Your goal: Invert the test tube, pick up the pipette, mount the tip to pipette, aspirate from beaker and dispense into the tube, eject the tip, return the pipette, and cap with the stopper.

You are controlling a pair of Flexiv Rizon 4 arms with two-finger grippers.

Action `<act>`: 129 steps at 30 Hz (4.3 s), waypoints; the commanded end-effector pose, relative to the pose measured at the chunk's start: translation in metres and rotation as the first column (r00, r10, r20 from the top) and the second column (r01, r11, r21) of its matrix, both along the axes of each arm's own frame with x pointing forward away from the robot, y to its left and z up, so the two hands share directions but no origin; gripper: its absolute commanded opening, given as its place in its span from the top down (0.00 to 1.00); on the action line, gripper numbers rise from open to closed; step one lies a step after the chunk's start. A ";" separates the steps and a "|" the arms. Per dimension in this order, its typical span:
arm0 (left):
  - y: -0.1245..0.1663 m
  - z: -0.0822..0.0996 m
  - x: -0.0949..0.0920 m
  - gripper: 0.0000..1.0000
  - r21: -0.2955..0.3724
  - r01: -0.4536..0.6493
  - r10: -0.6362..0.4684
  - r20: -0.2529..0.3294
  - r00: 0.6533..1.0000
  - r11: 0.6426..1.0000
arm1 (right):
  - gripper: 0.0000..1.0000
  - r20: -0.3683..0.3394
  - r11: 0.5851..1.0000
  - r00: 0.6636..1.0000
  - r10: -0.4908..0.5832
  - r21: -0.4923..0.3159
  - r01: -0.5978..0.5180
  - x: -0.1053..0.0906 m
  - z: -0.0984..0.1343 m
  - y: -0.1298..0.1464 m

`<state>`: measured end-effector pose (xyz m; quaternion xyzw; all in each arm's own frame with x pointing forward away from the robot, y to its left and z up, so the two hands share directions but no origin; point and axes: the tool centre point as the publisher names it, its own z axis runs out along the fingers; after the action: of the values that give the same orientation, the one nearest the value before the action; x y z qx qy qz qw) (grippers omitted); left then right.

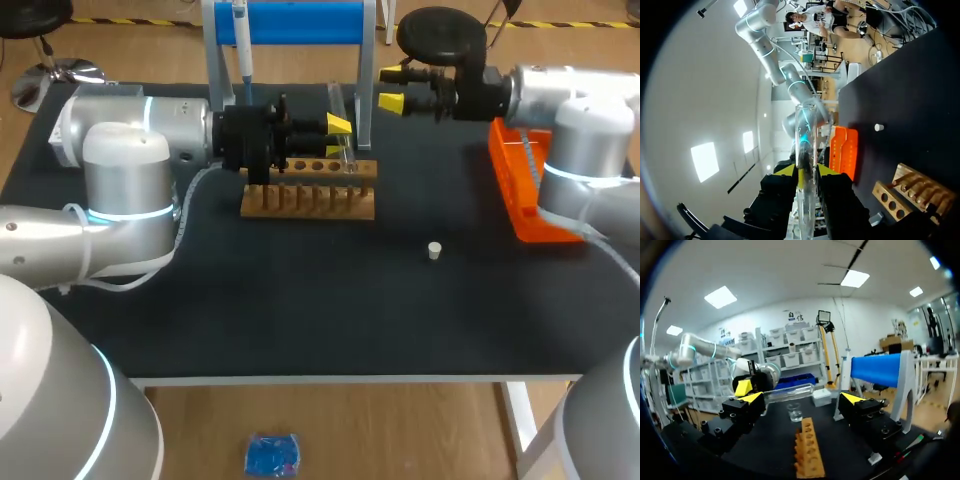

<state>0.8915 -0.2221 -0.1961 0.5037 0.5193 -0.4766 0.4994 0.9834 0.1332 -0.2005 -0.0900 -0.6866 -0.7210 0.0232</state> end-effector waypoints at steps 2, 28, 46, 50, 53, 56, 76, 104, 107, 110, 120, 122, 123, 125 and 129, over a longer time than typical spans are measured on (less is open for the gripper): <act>0.000 0.000 0.001 1.00 0.001 0.005 -0.005 0.001 1.000 1.000 | 0.00 0.450 0.995 0.890 -0.068 -0.035 0.094 -0.005 -0.005 0.000; 0.000 0.000 0.001 1.00 0.001 0.005 -0.005 0.001 1.000 1.000 | 0.00 0.289 0.908 0.916 0.279 -0.389 -0.154 0.008 -0.064 -0.023; 0.000 0.000 0.001 1.00 0.001 0.005 -0.005 0.001 1.000 1.000 | 0.00 0.278 0.894 0.921 0.274 -0.427 -0.137 -0.002 -0.096 -0.010; 0.000 0.000 0.001 1.00 0.001 0.005 -0.005 0.001 1.000 1.000 | 0.00 0.267 0.886 0.924 0.273 -0.445 -0.133 -0.005 -0.099 -0.010; 0.000 0.000 0.001 1.00 0.001 0.005 -0.005 0.001 1.000 1.000 | 0.00 0.262 0.877 0.925 0.277 -0.462 -0.131 -0.008 -0.102 -0.012; 0.000 0.000 0.001 1.00 0.001 0.005 -0.005 0.001 1.000 1.000 | 0.00 0.254 0.871 0.925 0.282 -0.472 -0.136 -0.011 -0.104 -0.013; 0.001 0.000 0.001 1.00 0.012 0.000 0.000 -0.024 1.000 1.000 | 0.00 0.236 0.855 0.926 0.294 -0.498 -0.144 -0.015 -0.106 -0.016; 0.017 0.017 0.049 1.00 -0.010 -0.234 0.157 -0.716 0.680 0.972 | 0.00 0.236 0.855 0.926 0.294 -0.498 -0.144 -0.015 -0.106 -0.016; 0.017 0.017 0.049 1.00 -0.010 -0.234 0.157 -0.716 0.680 0.972 | 0.00 0.236 0.855 0.926 0.294 -0.498 -0.144 -0.015 -0.106 -0.016; 0.017 0.017 0.049 1.00 -0.010 -0.234 0.157 -0.716 0.680 0.972 | 0.00 0.236 0.855 0.926 0.294 -0.498 -0.144 -0.015 -0.106 -0.016; 0.013 0.028 0.064 1.00 -0.002 -0.298 0.105 -0.934 0.342 0.955 | 0.00 0.236 0.855 0.926 0.294 -0.498 -0.144 -0.015 -0.106 -0.016; 0.011 0.031 0.066 1.00 -0.020 -0.303 0.071 -0.956 0.284 0.953 | 0.00 0.236 0.855 0.926 0.294 -0.498 -0.144 -0.015 -0.106 -0.016; 0.011 0.030 0.067 1.00 -0.019 -0.315 0.062 -0.967 0.246 0.949 | 0.00 0.236 0.855 0.926 0.294 -0.498 -0.144 -0.015 -0.106 -0.016; 0.011 0.029 0.069 1.00 -0.027 -0.324 0.047 -0.975 0.217 0.946 | 0.00 0.236 0.855 0.926 0.294 -0.498 -0.144 -0.015 -0.106 -0.016; 0.015 0.020 0.072 1.00 -0.072 -0.361 -0.013 -0.986 0.164 0.930 | 0.00 0.236 0.855 0.926 0.294 -0.498 -0.144 -0.015 -0.106 -0.016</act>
<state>0.9625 -0.2070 -0.1712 -0.0291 0.7113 -0.6789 0.1797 0.9683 0.1174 -0.3070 0.0984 -0.8415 -0.5307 -0.0230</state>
